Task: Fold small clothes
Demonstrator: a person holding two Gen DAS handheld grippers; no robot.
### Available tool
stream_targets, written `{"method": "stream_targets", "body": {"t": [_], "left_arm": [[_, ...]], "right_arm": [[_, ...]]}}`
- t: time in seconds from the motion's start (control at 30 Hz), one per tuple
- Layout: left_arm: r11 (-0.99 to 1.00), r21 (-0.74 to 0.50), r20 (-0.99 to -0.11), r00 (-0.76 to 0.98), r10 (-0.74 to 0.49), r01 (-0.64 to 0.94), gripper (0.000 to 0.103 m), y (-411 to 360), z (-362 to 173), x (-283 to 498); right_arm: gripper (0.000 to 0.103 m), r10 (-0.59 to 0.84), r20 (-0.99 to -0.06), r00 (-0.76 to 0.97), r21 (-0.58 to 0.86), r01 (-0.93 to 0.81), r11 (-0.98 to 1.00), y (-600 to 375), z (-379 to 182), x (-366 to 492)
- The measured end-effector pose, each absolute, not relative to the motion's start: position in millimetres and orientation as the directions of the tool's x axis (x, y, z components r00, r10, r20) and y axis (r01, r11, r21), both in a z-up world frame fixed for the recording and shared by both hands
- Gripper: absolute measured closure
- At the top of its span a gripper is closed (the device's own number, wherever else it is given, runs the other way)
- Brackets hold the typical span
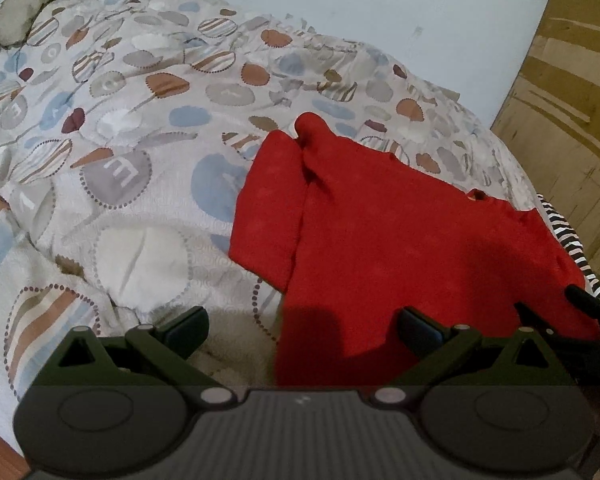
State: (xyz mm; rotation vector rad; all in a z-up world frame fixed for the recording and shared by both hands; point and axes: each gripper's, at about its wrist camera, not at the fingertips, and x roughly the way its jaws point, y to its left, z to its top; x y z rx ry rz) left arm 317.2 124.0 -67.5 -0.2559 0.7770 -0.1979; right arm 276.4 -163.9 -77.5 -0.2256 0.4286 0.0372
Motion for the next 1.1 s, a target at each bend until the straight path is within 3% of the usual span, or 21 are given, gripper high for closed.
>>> {"method": "stream_targets", "body": {"t": [0.23, 0.37, 0.57, 0.77, 1.1], "left_arm": [[0.978, -0.178, -0.582, 0.79, -0.193, 0.108, 0.0, 115, -56, 336], [0.983, -0.107, -0.603, 0.776, -0.184, 0.15, 0.0, 108, -57, 355], [0.97, -0.165, -0.634, 0.735, -0.243, 0.178, 0.0, 117, -67, 370], [0.934, -0.333, -0.649, 0.687, -0.327, 0.131, 0.0, 140, -80, 378], [0.939, -0.32, -0.654, 0.687, -0.316, 0.127, 0.0, 136, -79, 379]], "right_arm": [[0.0, -0.007, -0.414, 0.91, -0.201, -0.084, 0.976, -165, -78, 276], [0.0, -0.007, -0.413, 0.911, -0.201, -0.084, 0.976, -166, -78, 275], [0.0, -0.007, -0.412, 0.911, -0.2, -0.083, 0.976, -166, -78, 275], [0.0, -0.007, -0.411, 0.912, -0.2, -0.083, 0.976, -166, -78, 275], [0.0, -0.008, -0.41, 0.912, -0.2, -0.081, 0.976, -165, -79, 274]]}}
